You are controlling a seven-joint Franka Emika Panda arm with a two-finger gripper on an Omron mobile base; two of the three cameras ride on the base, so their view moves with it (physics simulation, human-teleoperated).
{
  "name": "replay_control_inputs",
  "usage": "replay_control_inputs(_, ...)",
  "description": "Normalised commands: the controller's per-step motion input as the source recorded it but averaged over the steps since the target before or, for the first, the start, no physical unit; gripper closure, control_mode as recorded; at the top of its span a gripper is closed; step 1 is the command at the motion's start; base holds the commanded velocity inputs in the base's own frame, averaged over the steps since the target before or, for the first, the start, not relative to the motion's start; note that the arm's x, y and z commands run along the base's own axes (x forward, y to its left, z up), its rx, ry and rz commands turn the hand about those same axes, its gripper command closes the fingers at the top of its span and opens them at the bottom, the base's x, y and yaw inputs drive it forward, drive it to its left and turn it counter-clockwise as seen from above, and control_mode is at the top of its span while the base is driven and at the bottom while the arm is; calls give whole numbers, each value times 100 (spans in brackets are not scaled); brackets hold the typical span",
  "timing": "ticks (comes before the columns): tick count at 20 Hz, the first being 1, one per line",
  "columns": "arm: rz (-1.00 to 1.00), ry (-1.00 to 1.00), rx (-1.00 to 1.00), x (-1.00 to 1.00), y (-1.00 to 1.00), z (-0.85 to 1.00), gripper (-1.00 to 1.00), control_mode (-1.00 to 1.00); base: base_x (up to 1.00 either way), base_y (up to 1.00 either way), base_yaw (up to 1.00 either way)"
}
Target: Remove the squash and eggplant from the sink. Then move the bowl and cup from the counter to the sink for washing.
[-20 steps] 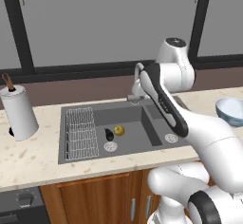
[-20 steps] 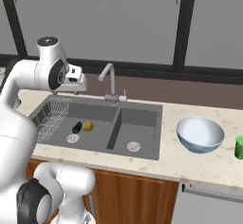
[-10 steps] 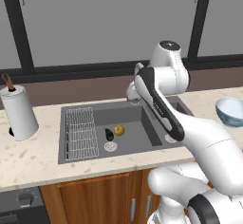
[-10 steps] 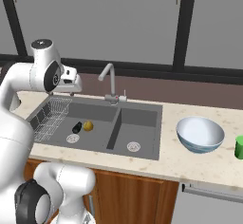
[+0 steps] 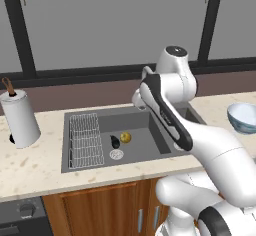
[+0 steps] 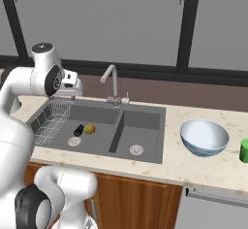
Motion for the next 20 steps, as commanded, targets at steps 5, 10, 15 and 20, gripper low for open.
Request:
replay_control_inputs(5, 0, 0, 0, 1, 7, -15, -100, -100, 0, 0, 0)
replay_control_inputs(10, -3, -1, 0, 3, 13, -13, -100, -100, 0, 0, 0)
replay_control_inputs(15, -4, 0, 0, 1, 12, -14, -100, -100, 0, 0, 0)
replay_control_inputs(20, -9, 0, 0, 4, 10, -16, -100, -100, 0, 0, 0)
